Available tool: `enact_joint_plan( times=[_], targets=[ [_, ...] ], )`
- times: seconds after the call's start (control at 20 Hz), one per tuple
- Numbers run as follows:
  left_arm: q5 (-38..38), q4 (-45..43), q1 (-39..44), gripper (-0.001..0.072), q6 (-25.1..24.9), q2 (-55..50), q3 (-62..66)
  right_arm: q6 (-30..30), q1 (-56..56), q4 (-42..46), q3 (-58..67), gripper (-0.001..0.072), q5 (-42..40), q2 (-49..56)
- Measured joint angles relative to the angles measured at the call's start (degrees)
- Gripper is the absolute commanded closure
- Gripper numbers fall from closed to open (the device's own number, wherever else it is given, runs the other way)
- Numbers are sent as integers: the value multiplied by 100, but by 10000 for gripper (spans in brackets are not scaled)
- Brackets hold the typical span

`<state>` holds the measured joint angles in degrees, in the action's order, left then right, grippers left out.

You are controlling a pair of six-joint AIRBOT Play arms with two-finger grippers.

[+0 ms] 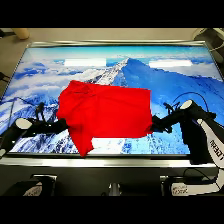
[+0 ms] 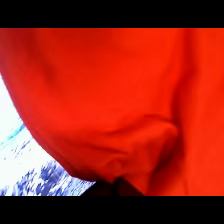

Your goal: Fold the shirts.

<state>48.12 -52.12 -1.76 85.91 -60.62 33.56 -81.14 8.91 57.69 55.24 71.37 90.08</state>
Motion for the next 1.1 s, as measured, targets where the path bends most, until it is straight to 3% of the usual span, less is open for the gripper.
enact_joint_plan(
  times=[0.2,0.35,0.55,0.7,0.85,1.1],
  targets=[
    [369,-894,0,685,-20,903,1574,-15,-192,114,1281,694,208,-758],
    [302,-1679,0,685,133,1633,3648,-4,-221,498,2824,694,136,-1963],
    [85,-2197,0,685,448,2304,5991,-262,-245,1499,4288,694,-802,-3888],
    [79,-2358,0,684,752,2590,6695,-535,-247,2057,4638,694,-1058,-4791],
    [184,-2441,0,684,887,2634,6964,-669,-247,2330,4776,693,-804,-5119],
    [1016,-2686,0,684,885,2083,7077,-748,-249,2813,4835,693,286,-4579]
  ],
)
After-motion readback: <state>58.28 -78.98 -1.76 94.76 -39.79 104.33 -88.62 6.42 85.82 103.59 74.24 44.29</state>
